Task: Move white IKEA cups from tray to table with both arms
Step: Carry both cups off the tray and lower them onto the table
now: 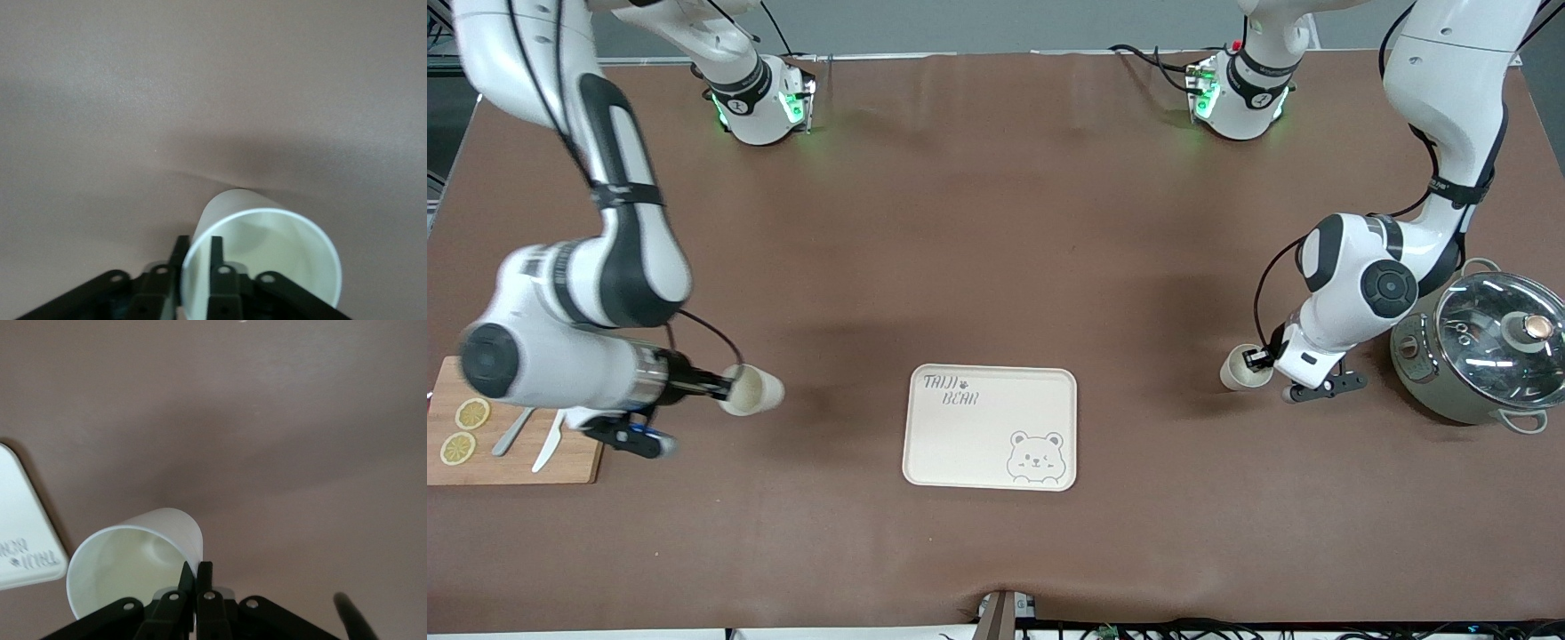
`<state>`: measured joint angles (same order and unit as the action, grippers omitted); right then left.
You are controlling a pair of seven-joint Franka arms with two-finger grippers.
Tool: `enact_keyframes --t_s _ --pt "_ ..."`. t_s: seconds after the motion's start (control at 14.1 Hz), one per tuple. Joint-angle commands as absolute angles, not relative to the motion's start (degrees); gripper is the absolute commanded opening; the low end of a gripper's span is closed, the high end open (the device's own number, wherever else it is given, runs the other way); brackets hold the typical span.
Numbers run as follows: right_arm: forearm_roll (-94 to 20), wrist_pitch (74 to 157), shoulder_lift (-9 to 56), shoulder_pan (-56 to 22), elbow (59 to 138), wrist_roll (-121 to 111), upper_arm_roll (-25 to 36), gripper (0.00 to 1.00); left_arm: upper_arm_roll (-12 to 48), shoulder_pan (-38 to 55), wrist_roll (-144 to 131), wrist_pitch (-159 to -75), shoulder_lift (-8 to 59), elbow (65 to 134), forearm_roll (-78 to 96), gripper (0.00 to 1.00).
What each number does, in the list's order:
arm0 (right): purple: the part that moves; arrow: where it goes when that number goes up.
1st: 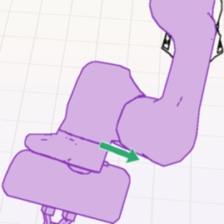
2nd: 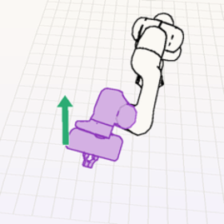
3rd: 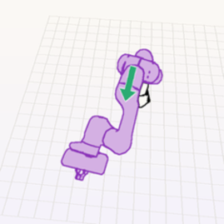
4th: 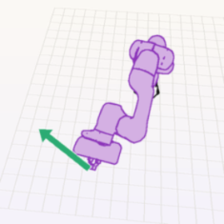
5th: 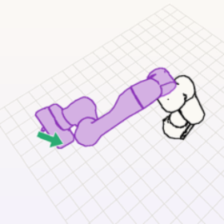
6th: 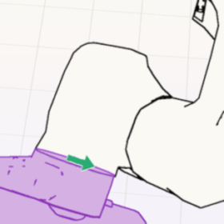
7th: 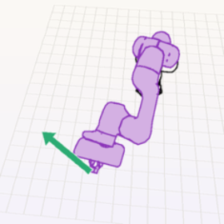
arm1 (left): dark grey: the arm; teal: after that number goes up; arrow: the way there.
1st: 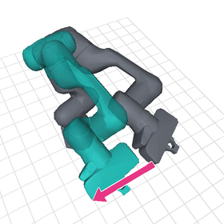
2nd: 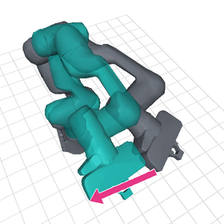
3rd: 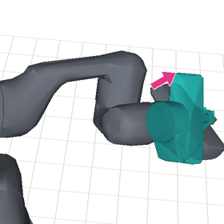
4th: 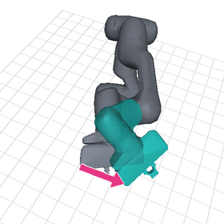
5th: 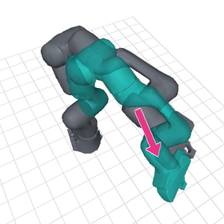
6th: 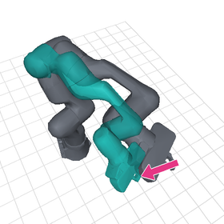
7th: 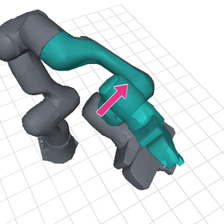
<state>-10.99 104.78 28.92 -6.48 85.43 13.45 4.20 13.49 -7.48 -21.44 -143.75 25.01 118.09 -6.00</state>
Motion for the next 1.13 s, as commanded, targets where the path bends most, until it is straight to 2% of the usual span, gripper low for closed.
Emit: enact_keyframes --t_s 0.0,0.21,0.57,0.78,0.92,1.06 --pt "-8.71 105.38 23.91 -1.95 92.01 5.73 2.9 0.0 13.97 -7.73 -21.44 -142.65 22.16 117.69 -5.54 1.0" --pt "-6.42 107.65 23.47 2.45 96.14 2.3 2.81 0.0 14.06 -7.73 -21.45 -134.16 17.25 115.76 -5.45 1.0" --pt "-6.33 114.86 22.85 9.48 104.05 -10.7 2.81 0.0 13.97 -7.73 -21.18 -120.52 11.61 107.68 -5.54 1.0" --pt "-6.33 122.23 22.59 10.46 110.45 -13.36 2.81 0.0 13.97 -7.65 -21.18 -109.46 10.46 98.56 -5.8 1.0" --pt "-6.42 124.1 22.15 10.46 113.54 -13.36 2.72 0.0 13.97 -7.47 -21.36 -100.41 10.98 90.65 -5.54 1.0" --pt "-6.42 124.8 22.15 10.28 114.95 -13.36 2.72 0.0 13.89 -7.73 -21.27 -95.9 10.99 86.06 -5.54 1.0"
